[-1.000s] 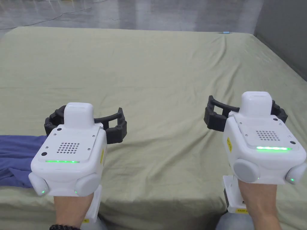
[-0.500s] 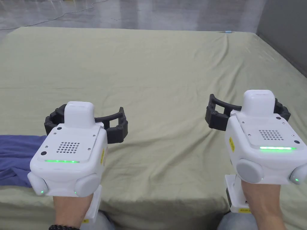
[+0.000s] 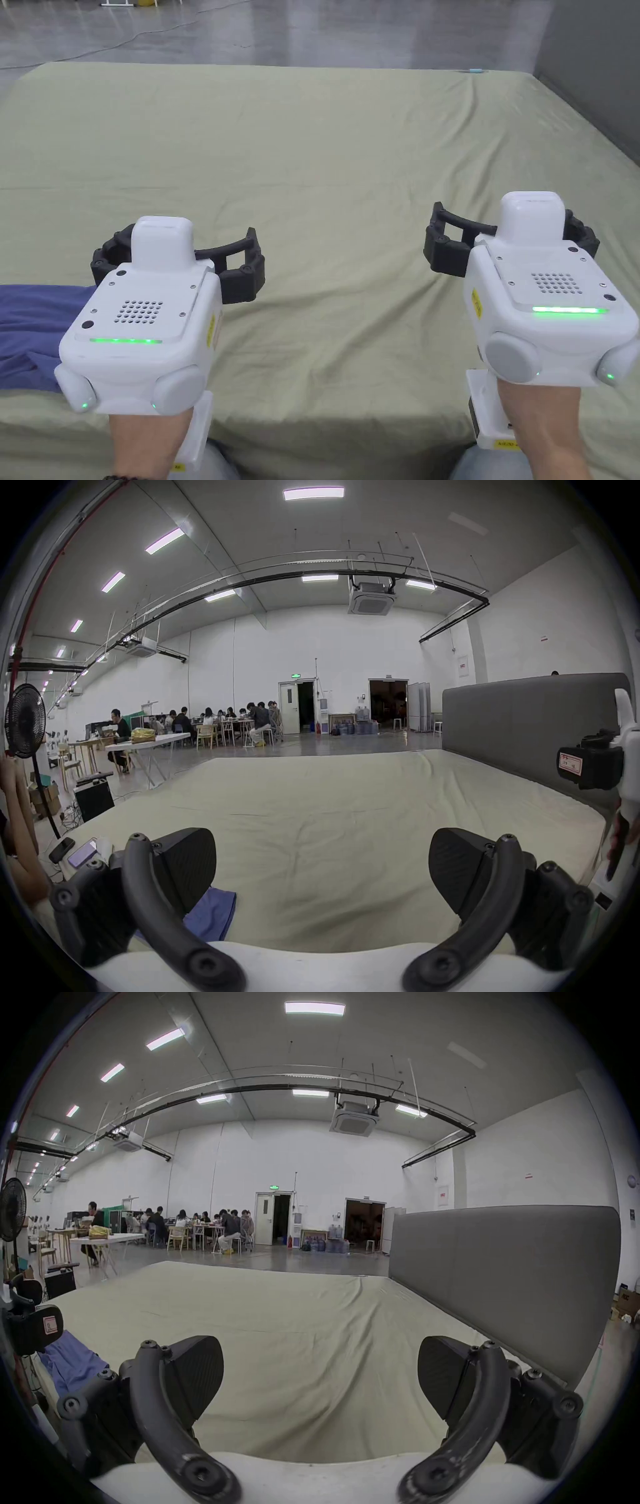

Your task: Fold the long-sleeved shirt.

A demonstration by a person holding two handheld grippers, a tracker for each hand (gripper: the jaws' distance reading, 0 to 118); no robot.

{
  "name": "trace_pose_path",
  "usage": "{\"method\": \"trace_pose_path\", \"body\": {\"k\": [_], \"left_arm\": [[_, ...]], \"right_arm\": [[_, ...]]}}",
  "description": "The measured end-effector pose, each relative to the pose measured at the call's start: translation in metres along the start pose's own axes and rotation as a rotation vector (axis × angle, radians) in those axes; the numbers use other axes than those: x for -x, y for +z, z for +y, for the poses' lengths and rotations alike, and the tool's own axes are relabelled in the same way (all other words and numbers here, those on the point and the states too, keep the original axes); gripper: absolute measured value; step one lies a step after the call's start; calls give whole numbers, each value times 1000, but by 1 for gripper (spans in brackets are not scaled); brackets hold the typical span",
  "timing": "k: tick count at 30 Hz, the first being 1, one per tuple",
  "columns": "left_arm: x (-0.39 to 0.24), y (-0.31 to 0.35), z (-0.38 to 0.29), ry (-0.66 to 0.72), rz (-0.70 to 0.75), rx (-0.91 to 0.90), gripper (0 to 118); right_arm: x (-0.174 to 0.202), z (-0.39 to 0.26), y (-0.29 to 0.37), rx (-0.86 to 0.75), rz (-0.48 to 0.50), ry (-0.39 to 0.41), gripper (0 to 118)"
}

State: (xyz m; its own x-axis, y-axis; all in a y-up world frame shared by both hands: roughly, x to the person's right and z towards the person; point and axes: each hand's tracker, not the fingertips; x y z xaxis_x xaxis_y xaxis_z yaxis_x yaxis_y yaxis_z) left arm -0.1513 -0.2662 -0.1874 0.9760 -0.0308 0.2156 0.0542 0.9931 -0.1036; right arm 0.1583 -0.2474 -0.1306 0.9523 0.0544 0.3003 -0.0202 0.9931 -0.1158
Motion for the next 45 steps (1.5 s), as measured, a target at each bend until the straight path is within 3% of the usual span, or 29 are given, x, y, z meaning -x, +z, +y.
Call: {"method": "trace_pose_path", "body": {"k": [8,27,45], "left_arm": [[-10,-1,-4,-26,-14,5,117],[-6,-3,-4,-23,2,3,117],[1,0,-7,-22,15,0,117]], "right_arm": [[-6,1,4,-1,-12,-32,113],[-2,-6,0,-19,-40,-10,113],[-21,-8,3,-43,-57,-2,113]]}}
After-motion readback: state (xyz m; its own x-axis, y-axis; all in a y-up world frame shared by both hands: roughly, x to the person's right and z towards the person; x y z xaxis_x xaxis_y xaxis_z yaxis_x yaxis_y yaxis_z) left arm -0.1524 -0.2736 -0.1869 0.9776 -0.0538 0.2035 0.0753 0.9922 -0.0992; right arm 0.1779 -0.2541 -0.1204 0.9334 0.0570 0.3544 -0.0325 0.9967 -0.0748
